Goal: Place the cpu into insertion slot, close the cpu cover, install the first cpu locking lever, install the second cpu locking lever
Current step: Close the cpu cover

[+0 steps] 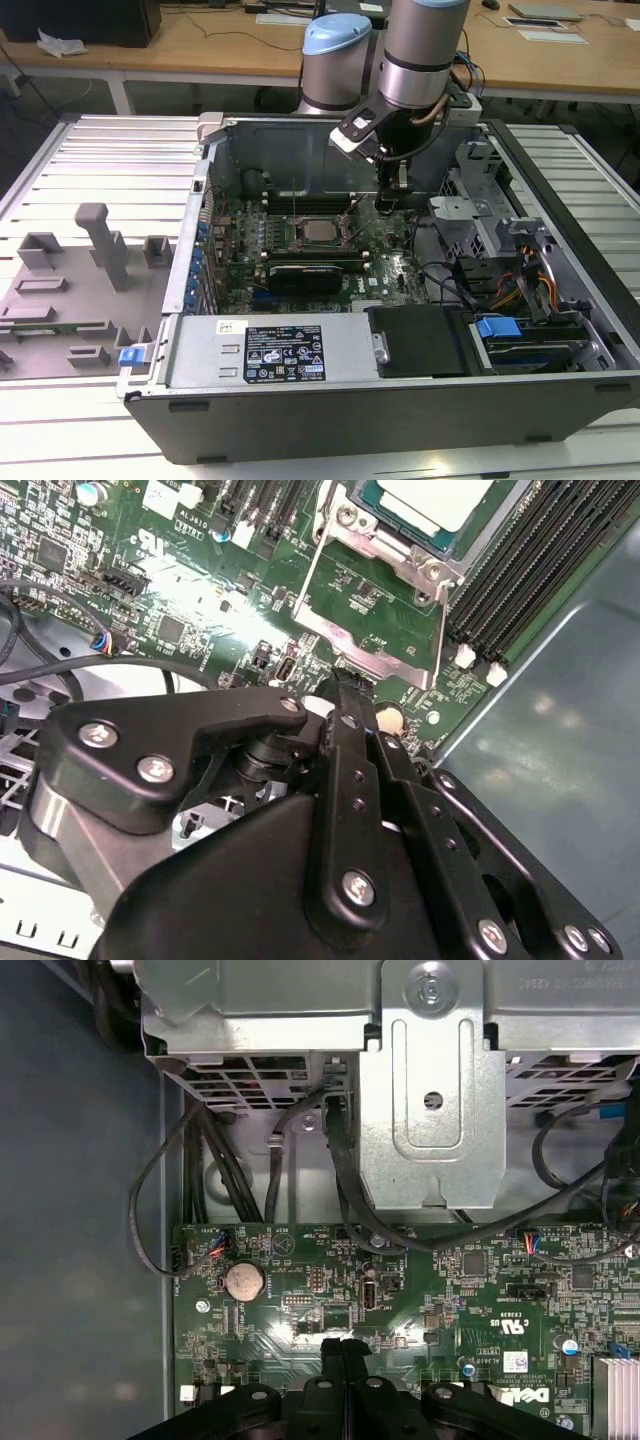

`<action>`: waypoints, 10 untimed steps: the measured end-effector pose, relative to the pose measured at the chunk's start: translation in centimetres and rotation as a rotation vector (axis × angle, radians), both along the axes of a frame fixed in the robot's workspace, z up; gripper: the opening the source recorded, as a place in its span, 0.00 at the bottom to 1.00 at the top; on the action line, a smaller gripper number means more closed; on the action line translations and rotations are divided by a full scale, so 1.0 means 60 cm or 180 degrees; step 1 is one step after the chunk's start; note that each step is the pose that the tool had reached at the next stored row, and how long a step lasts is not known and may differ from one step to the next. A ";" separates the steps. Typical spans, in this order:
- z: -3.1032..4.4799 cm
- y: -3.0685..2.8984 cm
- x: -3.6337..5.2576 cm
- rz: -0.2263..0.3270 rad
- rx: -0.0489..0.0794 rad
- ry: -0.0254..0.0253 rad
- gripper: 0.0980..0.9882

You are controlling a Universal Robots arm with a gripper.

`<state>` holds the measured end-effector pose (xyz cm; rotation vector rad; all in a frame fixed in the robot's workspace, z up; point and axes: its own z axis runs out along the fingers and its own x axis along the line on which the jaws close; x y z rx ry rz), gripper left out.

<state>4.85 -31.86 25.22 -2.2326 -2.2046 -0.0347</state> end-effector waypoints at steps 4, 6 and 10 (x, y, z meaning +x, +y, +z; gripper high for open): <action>-0.001 0.0001 0.001 0.0000 0.0012 0.0127 0.01; -0.001 0.0000 0.001 0.0000 0.0016 0.0216 0.01; -0.001 0.0005 0.000 0.0000 0.0017 0.0222 0.01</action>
